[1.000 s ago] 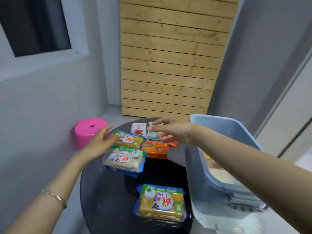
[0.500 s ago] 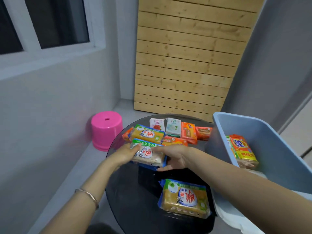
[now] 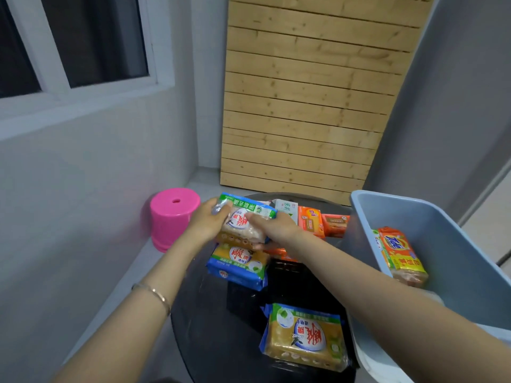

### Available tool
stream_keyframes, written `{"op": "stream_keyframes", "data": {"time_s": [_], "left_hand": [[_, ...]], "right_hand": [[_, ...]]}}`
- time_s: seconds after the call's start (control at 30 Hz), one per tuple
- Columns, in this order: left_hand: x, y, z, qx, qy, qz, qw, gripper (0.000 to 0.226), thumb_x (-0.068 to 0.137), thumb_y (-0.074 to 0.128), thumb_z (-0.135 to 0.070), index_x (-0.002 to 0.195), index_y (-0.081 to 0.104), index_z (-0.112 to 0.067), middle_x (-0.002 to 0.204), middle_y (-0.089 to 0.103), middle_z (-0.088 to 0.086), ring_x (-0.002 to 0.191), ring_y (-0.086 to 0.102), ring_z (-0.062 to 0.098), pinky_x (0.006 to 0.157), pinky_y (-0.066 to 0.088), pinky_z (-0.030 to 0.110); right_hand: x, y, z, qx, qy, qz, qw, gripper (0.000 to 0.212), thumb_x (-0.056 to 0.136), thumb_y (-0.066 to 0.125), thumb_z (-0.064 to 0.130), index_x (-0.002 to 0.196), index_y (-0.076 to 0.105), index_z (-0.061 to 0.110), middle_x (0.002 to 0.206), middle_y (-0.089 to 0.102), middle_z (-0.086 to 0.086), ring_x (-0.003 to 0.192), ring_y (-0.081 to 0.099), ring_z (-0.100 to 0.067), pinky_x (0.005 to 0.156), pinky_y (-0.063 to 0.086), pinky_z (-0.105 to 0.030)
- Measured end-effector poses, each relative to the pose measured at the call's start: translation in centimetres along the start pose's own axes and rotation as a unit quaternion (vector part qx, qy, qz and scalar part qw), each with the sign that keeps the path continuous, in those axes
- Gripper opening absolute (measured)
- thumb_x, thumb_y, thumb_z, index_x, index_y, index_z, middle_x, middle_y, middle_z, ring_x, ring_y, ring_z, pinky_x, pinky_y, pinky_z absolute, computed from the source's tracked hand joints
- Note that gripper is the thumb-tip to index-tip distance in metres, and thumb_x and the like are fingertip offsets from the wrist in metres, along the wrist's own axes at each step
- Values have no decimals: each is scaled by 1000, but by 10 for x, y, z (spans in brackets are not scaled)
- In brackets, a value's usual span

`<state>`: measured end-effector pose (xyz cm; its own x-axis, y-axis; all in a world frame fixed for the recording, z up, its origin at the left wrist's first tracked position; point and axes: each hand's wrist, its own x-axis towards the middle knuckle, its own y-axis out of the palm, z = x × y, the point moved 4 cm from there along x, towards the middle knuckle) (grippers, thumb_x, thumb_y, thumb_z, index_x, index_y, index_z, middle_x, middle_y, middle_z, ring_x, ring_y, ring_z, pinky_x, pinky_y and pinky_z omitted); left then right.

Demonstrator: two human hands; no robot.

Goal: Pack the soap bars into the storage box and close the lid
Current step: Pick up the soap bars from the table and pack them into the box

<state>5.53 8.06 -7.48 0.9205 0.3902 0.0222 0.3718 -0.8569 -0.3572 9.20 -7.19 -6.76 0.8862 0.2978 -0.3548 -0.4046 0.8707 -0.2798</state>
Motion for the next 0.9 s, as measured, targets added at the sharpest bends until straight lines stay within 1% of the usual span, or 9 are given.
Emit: {"op": "stream_keyframes", "data": {"time_s": [0.1,0.17,0.23,0.37,0.53,0.63,0.67,0.8,0.9], "left_hand": [[13,12,13,8,-42,73,996,22,96,47,-29,108,59,-14,108,70,14,84,66,23,72,55,32],[18,17,24,-1,-74,102,992,23,95,46,-31,110,56,-16,111,69,15,96,67,30,88,54,46],[21,18,29,-24,-85,103,991,22,95,48,-31,111,55,-18,111,68,15,100,66,33,92,51,51],[19,18,28,-49,-88,79,992,24,93,51,-32,116,49,-26,97,68,0,83,68,18,74,57,36],[10,18,-10,-88,-3,21,996,33,87,60,-36,119,55,-29,88,65,-13,72,65,3,55,53,18],[7,20,-53,-180,8,14,984,32,77,71,-39,106,65,-26,96,71,-3,77,68,10,72,56,26],[5,22,-68,-192,2,34,981,31,74,73,-41,99,69,-23,93,73,0,76,68,11,76,56,28],[-16,52,-118,-212,-13,121,970,31,71,73,-45,79,73,-15,69,75,0,57,68,9,55,56,19],[-34,94,-139,-197,-14,155,968,37,69,73,-46,88,73,-14,78,75,5,63,68,14,62,58,22]], "right_hand": [[19,-1,-10,-214,31,-49,975,81,89,48,57,146,26,3,150,30,-19,130,45,-35,106,42,-40],[26,2,-19,-168,72,-12,983,78,88,46,61,141,36,4,144,42,-18,124,52,-32,104,45,-40],[30,3,-20,-83,82,-1,993,66,88,52,55,131,49,5,127,60,-14,110,61,-28,95,52,-37],[28,1,-21,-22,82,-2,996,55,89,57,46,127,51,6,118,65,-11,91,67,-22,80,57,-34],[5,-19,-12,16,42,-5,999,47,90,58,42,116,57,3,112,68,-14,95,68,-27,87,57,-40],[-23,-51,17,70,-31,17,997,35,90,59,39,108,61,8,88,69,-6,67,65,-17,57,58,-27],[-34,-65,27,73,-59,23,995,35,90,59,38,109,64,10,89,70,-5,67,64,-16,56,58,-26],[-74,-138,51,-42,-121,43,991,51,82,65,47,119,63,12,100,73,-2,79,68,-12,75,59,-25],[-91,-193,50,-206,-113,20,972,70,69,70,59,122,55,16,113,71,-4,108,65,-21,101,48,-40]]}}
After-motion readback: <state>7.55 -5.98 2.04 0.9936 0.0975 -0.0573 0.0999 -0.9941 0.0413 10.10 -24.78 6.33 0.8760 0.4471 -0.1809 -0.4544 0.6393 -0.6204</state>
